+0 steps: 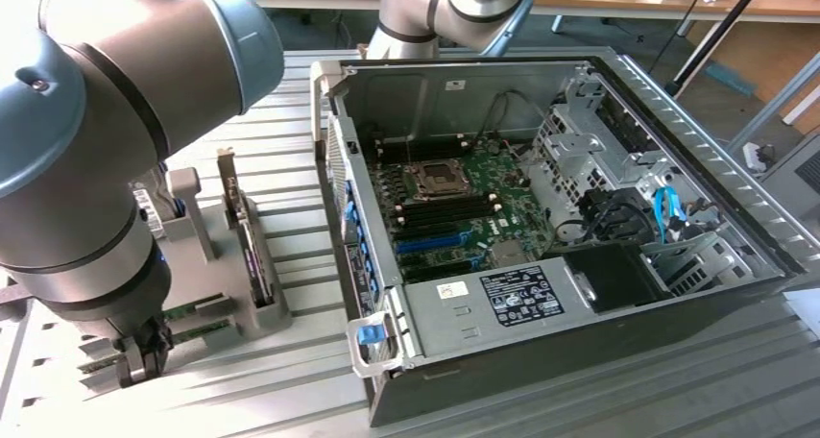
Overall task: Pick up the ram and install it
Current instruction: 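Pick up the ram and move it above insertion slot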
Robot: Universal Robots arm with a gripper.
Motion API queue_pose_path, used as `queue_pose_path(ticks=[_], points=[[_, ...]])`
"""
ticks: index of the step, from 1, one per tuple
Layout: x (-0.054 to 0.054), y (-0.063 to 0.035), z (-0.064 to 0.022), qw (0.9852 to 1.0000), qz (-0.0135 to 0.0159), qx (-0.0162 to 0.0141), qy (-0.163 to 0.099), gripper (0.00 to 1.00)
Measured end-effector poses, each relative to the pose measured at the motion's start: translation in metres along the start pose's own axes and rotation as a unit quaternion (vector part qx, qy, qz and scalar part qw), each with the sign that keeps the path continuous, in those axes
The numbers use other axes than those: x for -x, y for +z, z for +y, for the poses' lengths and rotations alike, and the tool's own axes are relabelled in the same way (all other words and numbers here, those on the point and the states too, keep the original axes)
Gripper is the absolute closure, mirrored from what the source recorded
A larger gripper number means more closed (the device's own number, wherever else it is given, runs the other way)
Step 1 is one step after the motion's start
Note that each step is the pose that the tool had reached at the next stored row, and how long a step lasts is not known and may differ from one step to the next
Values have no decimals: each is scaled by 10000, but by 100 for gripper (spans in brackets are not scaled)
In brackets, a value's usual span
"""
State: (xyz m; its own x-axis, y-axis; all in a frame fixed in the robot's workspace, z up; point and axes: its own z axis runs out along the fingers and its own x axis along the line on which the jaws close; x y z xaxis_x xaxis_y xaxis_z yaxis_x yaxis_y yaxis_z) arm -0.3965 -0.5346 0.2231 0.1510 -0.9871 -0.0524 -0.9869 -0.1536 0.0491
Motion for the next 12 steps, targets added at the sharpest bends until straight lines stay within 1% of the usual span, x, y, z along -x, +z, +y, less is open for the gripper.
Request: queue_pose_path(ticks=[7, 12], points=[[12, -216, 11, 10000, 41, 6, 2, 87], [21, -387, 19, 10000, 58, 9, 3, 87]])
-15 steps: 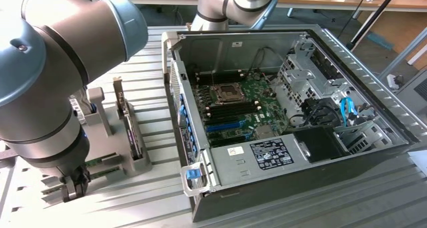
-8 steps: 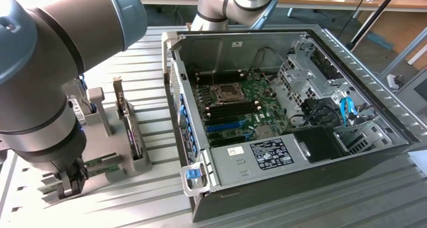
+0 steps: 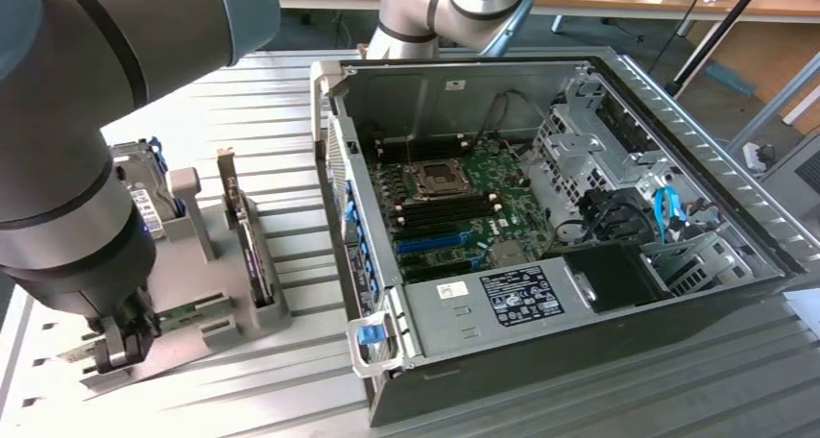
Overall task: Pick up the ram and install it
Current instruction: 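Pick up the ram and move it above insertion slot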
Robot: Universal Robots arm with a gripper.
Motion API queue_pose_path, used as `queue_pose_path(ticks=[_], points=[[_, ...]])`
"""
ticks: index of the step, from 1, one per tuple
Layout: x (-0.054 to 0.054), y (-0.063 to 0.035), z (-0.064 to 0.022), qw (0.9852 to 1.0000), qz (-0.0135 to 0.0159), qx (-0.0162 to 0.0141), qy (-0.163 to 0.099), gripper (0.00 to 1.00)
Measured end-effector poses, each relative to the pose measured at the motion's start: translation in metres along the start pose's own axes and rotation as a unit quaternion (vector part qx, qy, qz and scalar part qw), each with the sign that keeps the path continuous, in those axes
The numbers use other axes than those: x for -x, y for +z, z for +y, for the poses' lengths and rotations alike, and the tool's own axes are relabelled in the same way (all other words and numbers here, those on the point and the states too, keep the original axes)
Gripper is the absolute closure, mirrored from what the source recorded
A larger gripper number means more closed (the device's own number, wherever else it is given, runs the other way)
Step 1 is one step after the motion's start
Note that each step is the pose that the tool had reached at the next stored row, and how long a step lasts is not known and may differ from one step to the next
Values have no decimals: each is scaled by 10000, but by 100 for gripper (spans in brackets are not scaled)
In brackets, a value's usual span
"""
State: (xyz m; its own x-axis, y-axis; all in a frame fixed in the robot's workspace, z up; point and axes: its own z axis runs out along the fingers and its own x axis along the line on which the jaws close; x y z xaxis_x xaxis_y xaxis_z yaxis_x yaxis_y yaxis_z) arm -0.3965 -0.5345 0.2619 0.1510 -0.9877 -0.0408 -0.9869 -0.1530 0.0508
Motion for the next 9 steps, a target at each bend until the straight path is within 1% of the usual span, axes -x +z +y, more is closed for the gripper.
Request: queue_pose_path(ticks=[3, 9], points=[[5, -124, 7, 10000, 21, 4, 1, 87], [15, -366, 19, 10000, 49, 8, 3, 87]])
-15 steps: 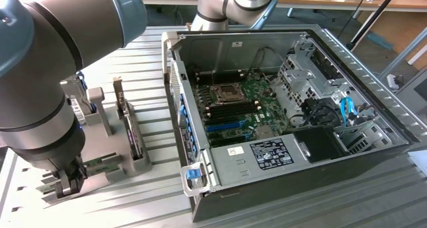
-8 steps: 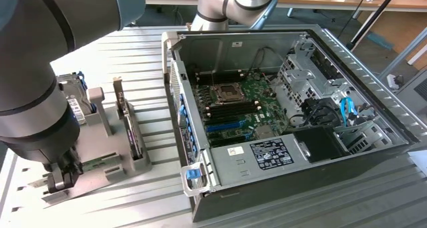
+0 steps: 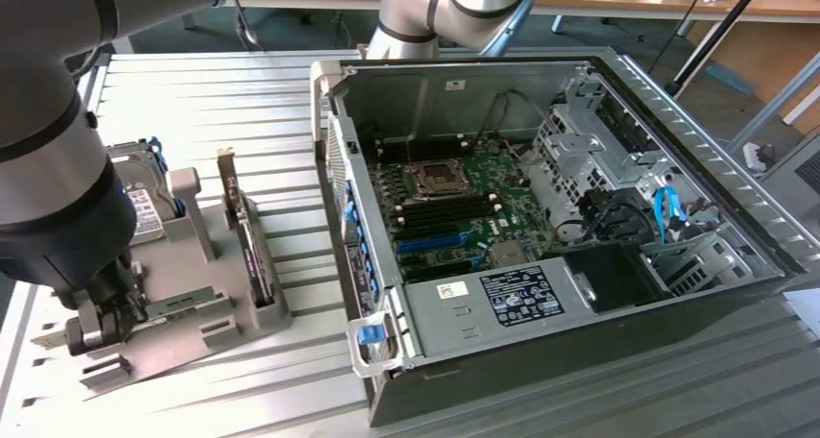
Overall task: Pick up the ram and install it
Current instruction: 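Pick up the ram and move it above insertion slot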
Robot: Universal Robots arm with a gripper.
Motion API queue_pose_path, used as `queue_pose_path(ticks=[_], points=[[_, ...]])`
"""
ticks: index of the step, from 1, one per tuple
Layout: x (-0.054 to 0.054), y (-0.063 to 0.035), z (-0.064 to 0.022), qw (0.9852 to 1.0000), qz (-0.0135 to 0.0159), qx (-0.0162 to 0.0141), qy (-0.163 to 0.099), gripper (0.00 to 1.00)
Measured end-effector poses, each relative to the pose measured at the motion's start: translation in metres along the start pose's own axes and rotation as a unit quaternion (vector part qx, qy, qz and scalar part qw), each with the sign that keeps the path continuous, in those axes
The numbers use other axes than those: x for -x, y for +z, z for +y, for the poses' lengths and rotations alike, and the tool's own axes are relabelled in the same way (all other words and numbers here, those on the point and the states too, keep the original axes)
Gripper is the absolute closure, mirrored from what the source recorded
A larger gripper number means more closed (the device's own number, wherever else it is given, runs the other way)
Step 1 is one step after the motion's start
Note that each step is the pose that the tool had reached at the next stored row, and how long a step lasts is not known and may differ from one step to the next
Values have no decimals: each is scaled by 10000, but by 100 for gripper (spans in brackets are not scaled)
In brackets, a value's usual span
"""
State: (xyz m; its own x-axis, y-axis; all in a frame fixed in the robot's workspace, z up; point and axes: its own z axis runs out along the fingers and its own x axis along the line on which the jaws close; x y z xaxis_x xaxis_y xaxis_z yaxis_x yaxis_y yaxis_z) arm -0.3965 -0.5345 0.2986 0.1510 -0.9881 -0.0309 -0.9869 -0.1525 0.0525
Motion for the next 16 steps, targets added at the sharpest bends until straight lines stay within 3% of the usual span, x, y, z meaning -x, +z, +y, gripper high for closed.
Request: queue_pose_path(ticks=[5, 16], points=[[6, -200, 11, 10000, 23, 3, 1, 87], [16, -518, 27, 10000, 62, 9, 4, 87]])
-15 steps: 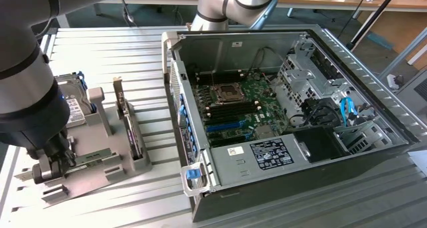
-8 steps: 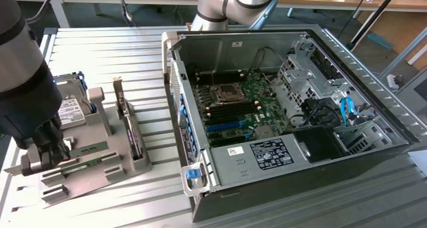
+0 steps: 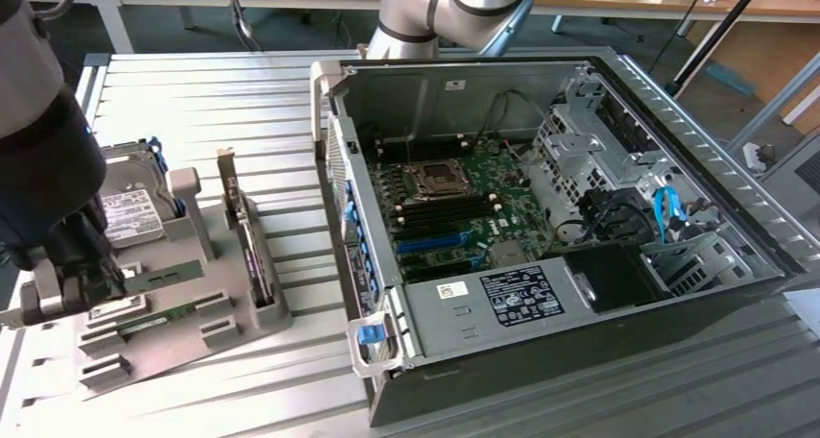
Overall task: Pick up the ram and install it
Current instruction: 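Pick up the ram and move it above insertion slot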
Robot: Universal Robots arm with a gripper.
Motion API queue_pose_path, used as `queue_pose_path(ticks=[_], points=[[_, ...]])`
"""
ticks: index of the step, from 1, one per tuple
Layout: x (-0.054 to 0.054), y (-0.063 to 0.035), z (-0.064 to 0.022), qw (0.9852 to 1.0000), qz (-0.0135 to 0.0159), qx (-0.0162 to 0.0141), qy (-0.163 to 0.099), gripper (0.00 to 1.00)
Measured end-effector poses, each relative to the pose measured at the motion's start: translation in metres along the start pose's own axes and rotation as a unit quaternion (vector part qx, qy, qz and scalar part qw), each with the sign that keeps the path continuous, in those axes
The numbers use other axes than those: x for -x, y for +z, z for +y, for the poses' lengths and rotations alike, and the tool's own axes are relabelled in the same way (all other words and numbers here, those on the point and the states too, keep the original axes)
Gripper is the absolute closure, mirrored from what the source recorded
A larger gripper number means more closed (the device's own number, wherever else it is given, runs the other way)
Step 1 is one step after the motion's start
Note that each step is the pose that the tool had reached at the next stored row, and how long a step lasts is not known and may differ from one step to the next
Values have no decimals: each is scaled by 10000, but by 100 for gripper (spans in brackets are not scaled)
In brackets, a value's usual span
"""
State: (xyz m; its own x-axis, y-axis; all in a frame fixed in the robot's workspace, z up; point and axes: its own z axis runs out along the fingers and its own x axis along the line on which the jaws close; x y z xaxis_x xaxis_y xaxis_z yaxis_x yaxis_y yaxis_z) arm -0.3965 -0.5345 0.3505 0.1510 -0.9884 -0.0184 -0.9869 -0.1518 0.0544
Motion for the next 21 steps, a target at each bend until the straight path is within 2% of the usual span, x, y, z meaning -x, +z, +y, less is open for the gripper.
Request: queue_pose_path(ticks=[10, 21], points=[[5, -266, 15, 10000, 32, 5, 2, 87], [11, -573, 31, 10000, 99, 15, 6, 87]])
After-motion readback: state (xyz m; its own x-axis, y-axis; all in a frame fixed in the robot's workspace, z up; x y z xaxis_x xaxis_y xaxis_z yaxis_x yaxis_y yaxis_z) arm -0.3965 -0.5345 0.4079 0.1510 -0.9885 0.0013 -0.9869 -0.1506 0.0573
